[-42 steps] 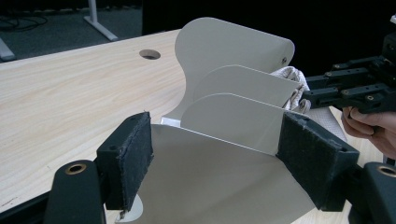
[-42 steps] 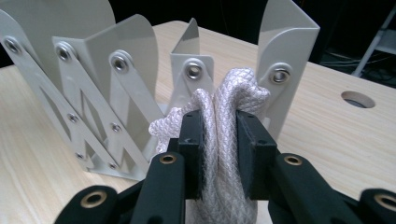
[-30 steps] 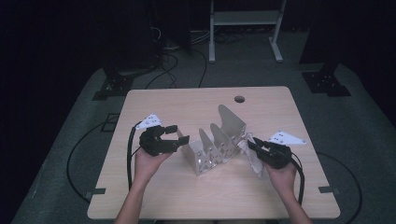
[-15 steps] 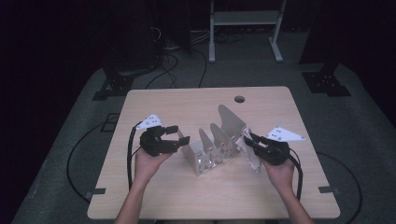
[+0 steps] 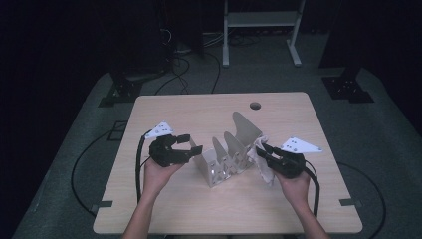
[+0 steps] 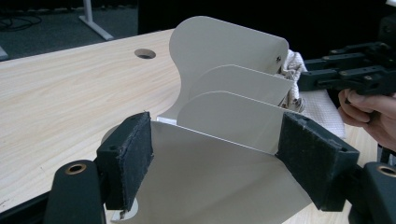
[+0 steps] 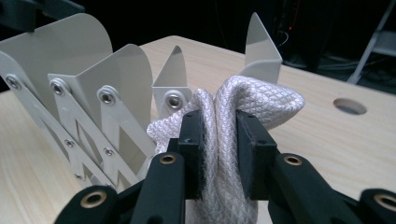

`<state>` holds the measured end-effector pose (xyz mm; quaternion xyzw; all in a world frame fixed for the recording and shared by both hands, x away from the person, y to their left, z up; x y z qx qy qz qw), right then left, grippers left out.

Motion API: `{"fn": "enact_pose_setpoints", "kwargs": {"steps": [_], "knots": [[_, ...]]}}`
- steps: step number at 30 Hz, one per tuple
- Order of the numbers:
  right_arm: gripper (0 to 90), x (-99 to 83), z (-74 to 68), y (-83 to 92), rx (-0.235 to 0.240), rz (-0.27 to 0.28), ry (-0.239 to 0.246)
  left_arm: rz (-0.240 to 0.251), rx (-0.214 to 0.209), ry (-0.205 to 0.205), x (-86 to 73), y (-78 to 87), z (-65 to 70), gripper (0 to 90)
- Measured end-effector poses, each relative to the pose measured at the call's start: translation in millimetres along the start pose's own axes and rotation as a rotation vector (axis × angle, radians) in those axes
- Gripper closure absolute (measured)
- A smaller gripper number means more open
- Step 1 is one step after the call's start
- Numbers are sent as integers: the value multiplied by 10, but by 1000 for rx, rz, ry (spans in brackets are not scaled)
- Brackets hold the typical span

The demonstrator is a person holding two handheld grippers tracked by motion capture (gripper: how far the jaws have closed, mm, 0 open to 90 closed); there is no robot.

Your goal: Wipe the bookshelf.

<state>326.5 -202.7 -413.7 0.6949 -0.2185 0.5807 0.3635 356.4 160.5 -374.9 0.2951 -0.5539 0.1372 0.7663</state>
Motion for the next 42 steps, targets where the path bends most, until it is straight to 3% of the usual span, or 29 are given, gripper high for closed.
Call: {"fn": "enact_pose_setpoints", "kwargs": {"steps": [2,5,7,11,16,20,25,29,33,37,40,42], "knots": [[727,-11,-51,-25,18,2,-3,0,0,1,0,0,-6,259],[727,-24,-219,-76,34,-1,45,-7,7,-2,-3,-8,-8,259],[727,-23,-221,-65,47,-6,49,-5,-1,4,-7,-5,-14,259],[727,-29,-152,-34,39,-1,12,-4,-2,4,-9,-10,-9,259],[728,-33,-322,-78,71,-7,57,-5,0,3,-8,-9,-3,259],[728,-16,-273,-69,72,11,13,-8,0,0,-6,-9,3,259],[728,-14,-419,-115,109,0,52,-5,2,2,-5,-11,2,259],[728,-9,-428,-131,118,12,24,-8,0,-3,-4,-9,4,259],[728,-16,-529,-159,140,1,58,-8,0,-2,-3,-7,3,258],[728,-11,-446,-136,134,13,0,-8,3,-8,0,-10,11,259],[728,-16,-583,-169,161,8,41,-6,3,-2,1,-11,5,258],[729,-13,-587,-173,165,-2,62,-7,3,-4,1,-8,7,259]]}}
Point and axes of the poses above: each handheld gripper's, and its own axes: y roughly backward along the jaws, x roughly out of its top, z roughly to its right, the point moved 1 cm from there along -y, roughly forward along the jaws, and after that the axes turned 6 degrees about z, right-handed, at the moved point
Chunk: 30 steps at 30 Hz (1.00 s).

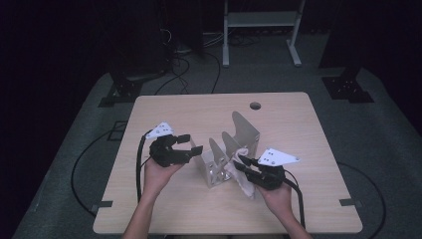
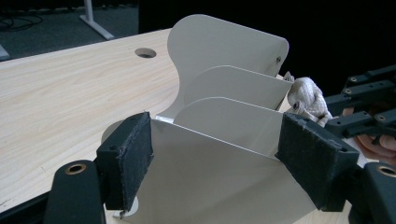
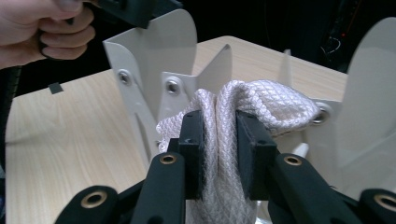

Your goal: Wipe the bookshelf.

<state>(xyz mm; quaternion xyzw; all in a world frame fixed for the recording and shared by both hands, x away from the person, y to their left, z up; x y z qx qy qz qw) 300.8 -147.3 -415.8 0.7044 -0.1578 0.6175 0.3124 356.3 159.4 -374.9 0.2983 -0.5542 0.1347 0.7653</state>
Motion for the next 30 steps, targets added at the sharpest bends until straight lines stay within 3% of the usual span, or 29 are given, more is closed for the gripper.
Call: {"fn": "enact_pose_setpoints", "kwargs": {"steps": [4,8,10,13,17,19,22,24,28,30], "knots": [[728,-6,86,24,-17,16,-55,0,-1,-2,0,1,2,259],[728,14,-74,-50,26,3,-17,2,-2,1,0,1,-4,258],[729,21,-57,-46,20,5,-4,1,-1,-3,0,4,0,259],[729,23,-14,-24,2,7,-28,2,-2,-3,-3,6,-3,258],[729,62,-189,-114,53,5,-2,1,-2,-3,-2,5,-5,258],[729,82,-235,-140,50,0,39,1,-4,0,-3,10,-4,259],[729,87,-130,-99,31,7,1,3,-5,-1,-5,6,-2,259],[729,98,-138,-96,35,20,-19,1,-2,-3,-3,1,0,258],[729,121,-311,-219,90,20,8,1,-1,2,-4,4,-2,257],[729,118,-329,-246,92,4,29,1,-4,4,-6,6,1,258]]}}
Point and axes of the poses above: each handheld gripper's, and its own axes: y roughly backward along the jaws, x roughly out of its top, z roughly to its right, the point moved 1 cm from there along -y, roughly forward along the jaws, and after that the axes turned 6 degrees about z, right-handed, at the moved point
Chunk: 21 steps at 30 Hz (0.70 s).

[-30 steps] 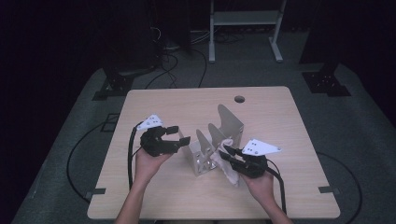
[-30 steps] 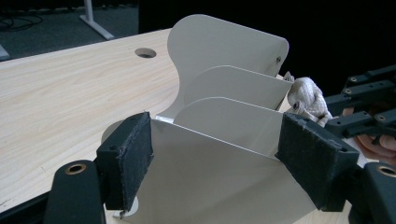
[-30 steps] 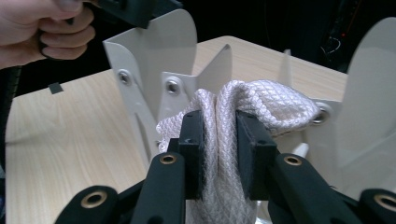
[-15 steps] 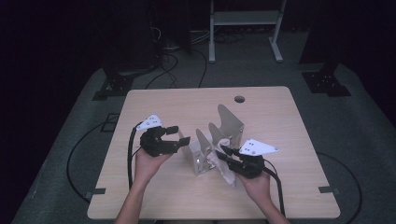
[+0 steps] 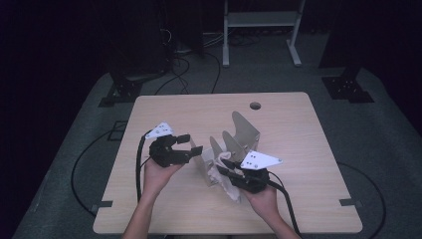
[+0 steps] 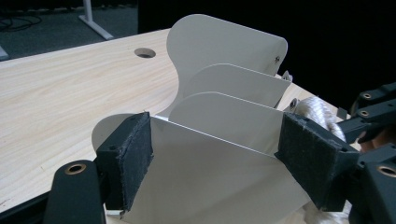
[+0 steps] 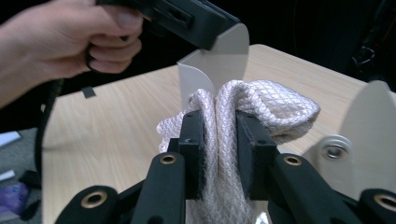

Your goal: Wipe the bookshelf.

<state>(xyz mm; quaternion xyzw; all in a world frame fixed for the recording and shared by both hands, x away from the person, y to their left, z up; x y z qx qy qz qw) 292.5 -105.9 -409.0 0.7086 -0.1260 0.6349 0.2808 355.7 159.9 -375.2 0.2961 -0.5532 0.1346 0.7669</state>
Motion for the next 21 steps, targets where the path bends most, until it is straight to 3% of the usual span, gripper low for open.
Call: {"fn": "enact_pose_setpoints", "kwargs": {"steps": [4,9,14,21], "knots": [[729,-15,101,86,-52,4,-18,1,-2,-6,0,0,-2,258],[729,-57,-33,-40,-9,-28,23,0,1,-3,1,-3,-1,258],[730,-166,75,19,-40,-45,5,-1,2,-10,0,-4,7,257],[730,-396,17,-118,-24,-129,15,-1,2,-8,1,-5,6,258]]}}
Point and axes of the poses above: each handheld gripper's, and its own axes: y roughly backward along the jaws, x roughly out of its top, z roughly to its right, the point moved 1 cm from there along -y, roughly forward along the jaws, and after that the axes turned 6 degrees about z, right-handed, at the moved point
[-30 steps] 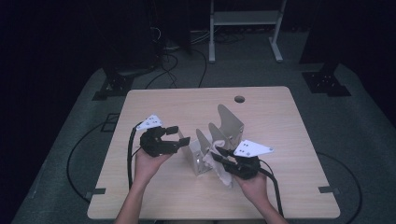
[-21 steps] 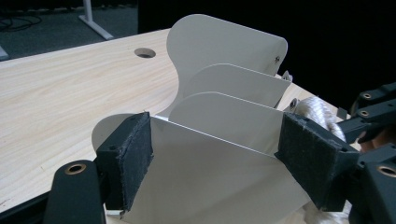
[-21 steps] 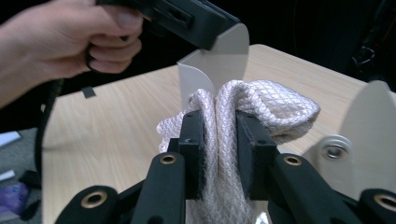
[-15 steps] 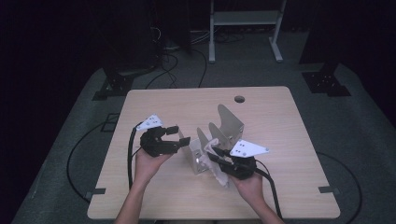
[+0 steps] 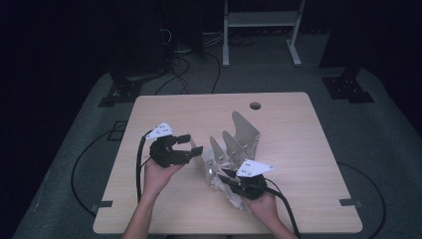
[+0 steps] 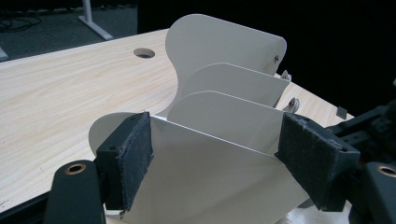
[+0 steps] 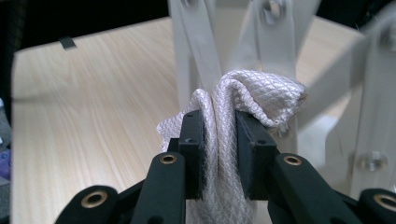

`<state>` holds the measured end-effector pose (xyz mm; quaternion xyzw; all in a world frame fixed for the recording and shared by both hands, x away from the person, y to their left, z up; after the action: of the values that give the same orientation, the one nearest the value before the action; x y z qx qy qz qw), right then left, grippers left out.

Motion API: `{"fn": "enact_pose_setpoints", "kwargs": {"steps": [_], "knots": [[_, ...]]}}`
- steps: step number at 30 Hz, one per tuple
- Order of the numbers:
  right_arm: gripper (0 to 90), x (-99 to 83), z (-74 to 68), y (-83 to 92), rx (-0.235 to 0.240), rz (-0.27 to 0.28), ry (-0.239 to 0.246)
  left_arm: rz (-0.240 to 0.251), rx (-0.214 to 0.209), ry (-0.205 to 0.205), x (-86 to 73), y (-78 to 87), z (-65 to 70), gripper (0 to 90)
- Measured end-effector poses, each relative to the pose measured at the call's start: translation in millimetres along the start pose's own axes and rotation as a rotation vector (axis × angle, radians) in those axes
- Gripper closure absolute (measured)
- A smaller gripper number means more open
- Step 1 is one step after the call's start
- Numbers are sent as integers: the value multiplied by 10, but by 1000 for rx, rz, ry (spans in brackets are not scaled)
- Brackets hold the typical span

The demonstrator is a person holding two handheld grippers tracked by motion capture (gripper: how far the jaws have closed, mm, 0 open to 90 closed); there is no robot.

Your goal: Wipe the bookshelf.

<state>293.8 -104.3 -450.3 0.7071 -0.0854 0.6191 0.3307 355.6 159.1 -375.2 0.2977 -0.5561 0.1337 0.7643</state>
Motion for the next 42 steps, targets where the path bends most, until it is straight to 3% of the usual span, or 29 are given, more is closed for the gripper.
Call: {"fn": "enact_pose_setpoints", "kwargs": {"steps": [4,7,9,15,21,26,28,32,34,38,42], "knots": [[730,-115,71,-37,-7,-18,-48,0,-1,0,0,1,-2,258],[730,-135,-18,-117,15,-26,-24,0,0,2,0,0,-5,258],[730,-148,18,-112,20,-39,-30,-1,-1,2,1,0,-2,258],[730,-280,266,25,-62,-68,-78,-1,-1,-1,1,0,2,258],[730,-288,164,-67,-42,-82,-43,0,0,0,1,-4,2,258],[730,-342,421,110,-114,-75,-106,-1,-6,-2,-3,4,1,258],[730,-340,429,102,-108,-69,-131,-3,-5,-4,-1,2,2,257],[730,-323,343,43,-100,-81,-77,-1,-2,-2,3,-1,4,257],[730,-341,412,88,-105,-81,-92,-2,-2,-2,2,-2,8,257],[730,-401,655,253,-173,-81,-147,-4,-5,-3,0,4,3,258],[730,-416,743,283,-198,-74,-182,-3,-4,-7,1,-1,4,258]]}}
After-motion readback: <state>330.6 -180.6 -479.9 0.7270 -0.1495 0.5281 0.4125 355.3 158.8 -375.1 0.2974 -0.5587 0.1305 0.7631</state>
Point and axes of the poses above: each handheld gripper's, and its own axes: y roughly backward along the jaws, x roughly out of its top, z roughly to its right, the point moved 1 cm from there along -y, roughly forward along the jaws, and after that the axes turned 6 degrees about z, right-handed, at the moved point
